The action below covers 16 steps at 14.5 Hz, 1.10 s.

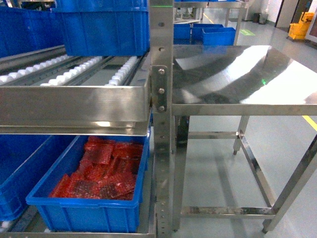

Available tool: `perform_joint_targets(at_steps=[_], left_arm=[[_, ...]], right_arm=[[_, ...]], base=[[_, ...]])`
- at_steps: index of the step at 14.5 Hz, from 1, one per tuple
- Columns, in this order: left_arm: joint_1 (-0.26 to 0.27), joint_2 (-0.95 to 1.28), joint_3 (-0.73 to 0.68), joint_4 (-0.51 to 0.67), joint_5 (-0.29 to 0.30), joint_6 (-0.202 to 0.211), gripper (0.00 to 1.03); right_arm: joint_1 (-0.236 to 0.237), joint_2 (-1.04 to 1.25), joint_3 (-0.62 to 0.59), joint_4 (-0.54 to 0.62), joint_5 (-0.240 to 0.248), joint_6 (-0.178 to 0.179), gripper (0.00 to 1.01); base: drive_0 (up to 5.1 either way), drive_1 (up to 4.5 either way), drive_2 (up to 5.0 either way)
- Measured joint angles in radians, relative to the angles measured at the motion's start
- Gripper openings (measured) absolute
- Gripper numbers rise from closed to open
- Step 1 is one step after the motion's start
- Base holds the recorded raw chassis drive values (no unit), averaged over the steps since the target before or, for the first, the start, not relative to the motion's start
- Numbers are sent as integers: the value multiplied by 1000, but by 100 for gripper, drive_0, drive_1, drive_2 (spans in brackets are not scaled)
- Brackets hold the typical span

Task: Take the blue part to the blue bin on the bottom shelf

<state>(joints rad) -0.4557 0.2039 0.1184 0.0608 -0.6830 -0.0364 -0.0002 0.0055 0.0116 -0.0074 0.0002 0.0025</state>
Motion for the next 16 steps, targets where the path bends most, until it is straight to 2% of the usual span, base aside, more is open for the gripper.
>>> perform_joint_targets(at_steps=[16], left_arm=[[0,0,0,0,-1,0,43]], right_arm=[[0,0,0,3,0,0,98]], base=[[-507,238,238]])
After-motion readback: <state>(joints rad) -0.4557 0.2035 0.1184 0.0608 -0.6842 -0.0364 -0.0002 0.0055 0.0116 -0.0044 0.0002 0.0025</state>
